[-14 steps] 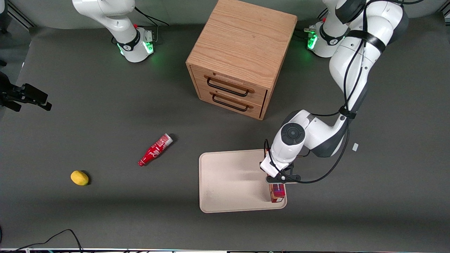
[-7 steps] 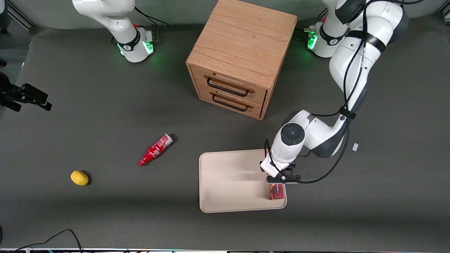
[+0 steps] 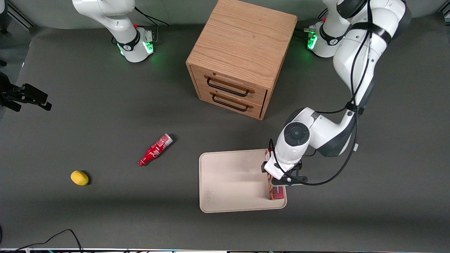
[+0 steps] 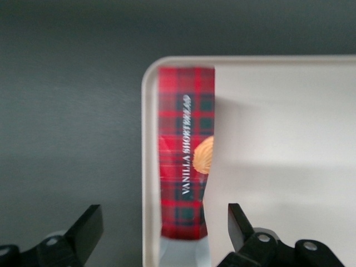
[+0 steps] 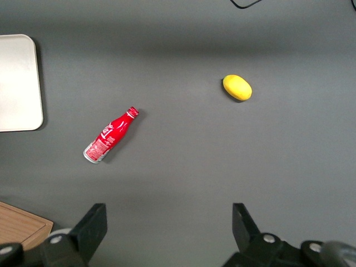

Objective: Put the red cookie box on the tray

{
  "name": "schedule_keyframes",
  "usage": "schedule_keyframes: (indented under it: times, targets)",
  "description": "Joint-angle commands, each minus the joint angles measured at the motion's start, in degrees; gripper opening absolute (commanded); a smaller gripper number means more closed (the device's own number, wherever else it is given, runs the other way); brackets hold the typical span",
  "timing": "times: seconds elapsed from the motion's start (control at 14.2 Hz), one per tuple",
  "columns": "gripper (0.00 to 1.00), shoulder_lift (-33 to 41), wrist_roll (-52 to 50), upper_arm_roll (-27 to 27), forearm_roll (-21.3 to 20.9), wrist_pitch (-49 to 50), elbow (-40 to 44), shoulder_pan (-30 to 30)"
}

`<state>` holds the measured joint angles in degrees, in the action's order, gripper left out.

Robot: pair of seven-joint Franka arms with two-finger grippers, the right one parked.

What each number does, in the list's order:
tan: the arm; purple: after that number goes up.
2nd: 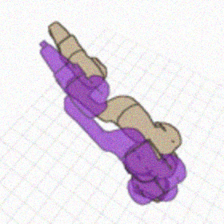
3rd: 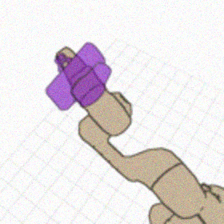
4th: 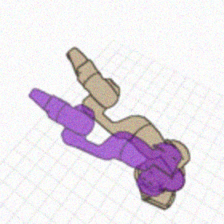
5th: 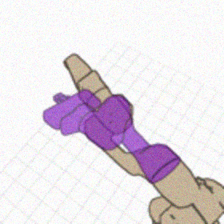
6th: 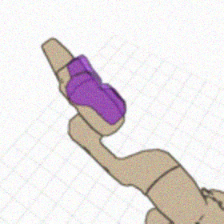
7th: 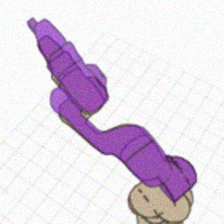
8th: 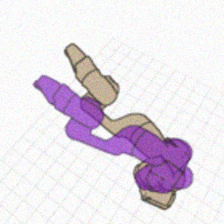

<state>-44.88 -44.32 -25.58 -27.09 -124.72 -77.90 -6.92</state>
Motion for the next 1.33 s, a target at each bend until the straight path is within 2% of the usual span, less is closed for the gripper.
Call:
schedule_keyframes:
  times: [0.0,0.21,0.28,0.42,0.49,0.7,0.98,1.12,1.26]
  targets:
    - [1.0,8.0,1.3,0.1,5.6,6.8,-0.1,1.9]
    - [1.0,19.2,11.3,1.1,16.3,18.6,-0.3,6.1]
    - [1.0,22.3,16.0,3.0,19.1,22.6,-0.3,7.0]
    - [1.0,29.1,24.7,11.5,24.7,30.6,-0.5,5.8]
    - [1.0,31.6,28.7,15.3,26.2,34.2,-0.7,5.0]
    - [1.0,39.0,39.4,22.9,28.8,41.3,-4.5,4.6]
    - [1.0,53.2,44.1,27.1,28.8,38.9,-20.7,4.5]
    - [1.0,56.6,44.1,27.8,28.8,38.6,-24.2,4.5]
    - [1.0,56.2,44.1,28.1,28.9,39.7,-23.0,4.5]
